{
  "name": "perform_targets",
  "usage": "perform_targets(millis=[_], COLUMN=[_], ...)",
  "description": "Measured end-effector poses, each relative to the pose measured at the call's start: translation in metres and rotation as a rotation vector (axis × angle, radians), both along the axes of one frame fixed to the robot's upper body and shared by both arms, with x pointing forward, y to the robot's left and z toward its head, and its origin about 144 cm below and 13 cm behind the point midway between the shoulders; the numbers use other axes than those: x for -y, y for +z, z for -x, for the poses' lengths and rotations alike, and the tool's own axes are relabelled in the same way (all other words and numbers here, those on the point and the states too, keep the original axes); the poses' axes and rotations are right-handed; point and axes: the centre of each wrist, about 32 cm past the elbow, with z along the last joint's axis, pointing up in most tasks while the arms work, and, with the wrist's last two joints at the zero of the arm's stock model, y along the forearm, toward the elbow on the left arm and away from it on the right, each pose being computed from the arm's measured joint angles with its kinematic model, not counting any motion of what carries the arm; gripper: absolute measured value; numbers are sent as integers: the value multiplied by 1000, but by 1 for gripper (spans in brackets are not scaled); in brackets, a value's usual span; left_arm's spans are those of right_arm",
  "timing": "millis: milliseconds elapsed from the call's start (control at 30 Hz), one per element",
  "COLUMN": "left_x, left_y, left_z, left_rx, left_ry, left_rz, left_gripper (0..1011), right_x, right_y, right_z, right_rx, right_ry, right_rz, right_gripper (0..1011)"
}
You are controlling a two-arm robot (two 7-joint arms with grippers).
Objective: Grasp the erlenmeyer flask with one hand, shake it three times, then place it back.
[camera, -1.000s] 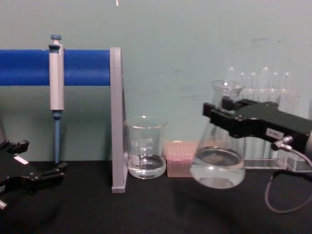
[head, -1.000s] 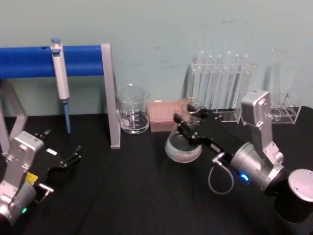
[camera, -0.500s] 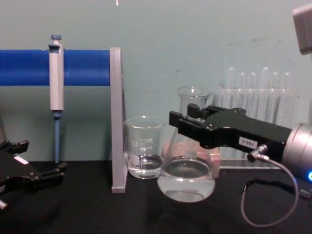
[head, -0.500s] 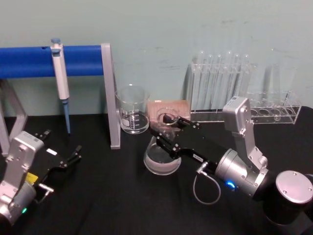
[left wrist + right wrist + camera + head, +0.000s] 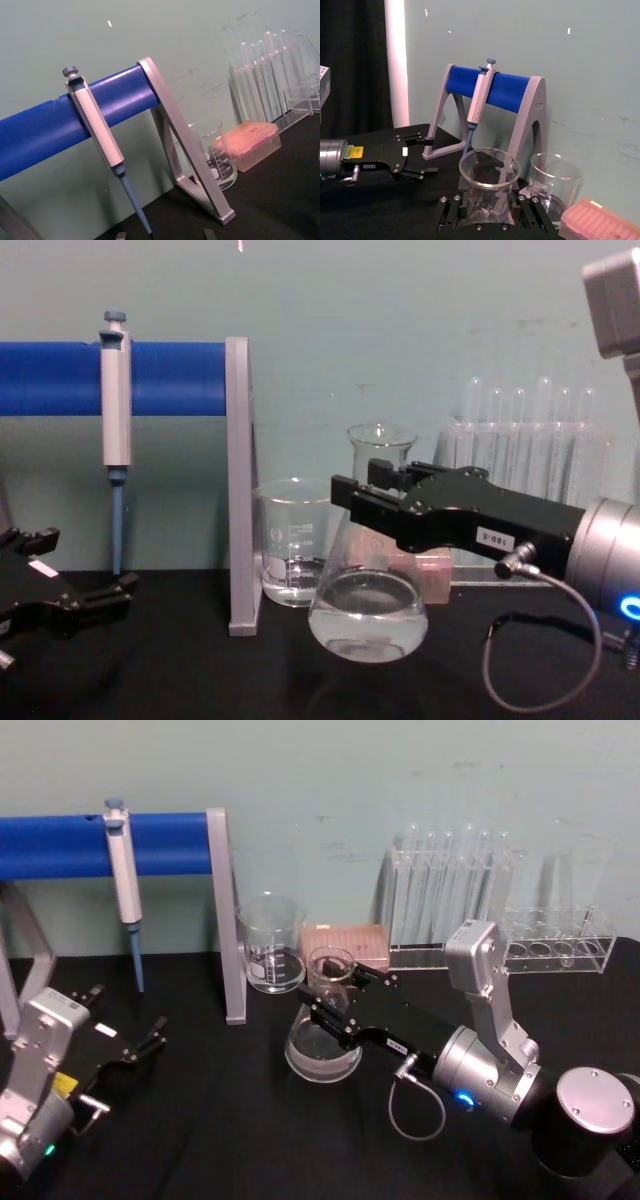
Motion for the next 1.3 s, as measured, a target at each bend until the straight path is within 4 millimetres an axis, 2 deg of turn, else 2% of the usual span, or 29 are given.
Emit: perform_targets(millis=[500,1300], left_x=[0,0], left_y=[0,0], left_z=[0,0], left_rx=[0,0], left_ry=[0,0], left_rz=[0,0], left_gripper=[1001,1001], right_x=[0,-4], right_y=[-2,-23], right_z=[-5,-17], right_rx=[-3,-45], right_ry=[11,26], right_rz=[10,39], right_gripper=[453,453])
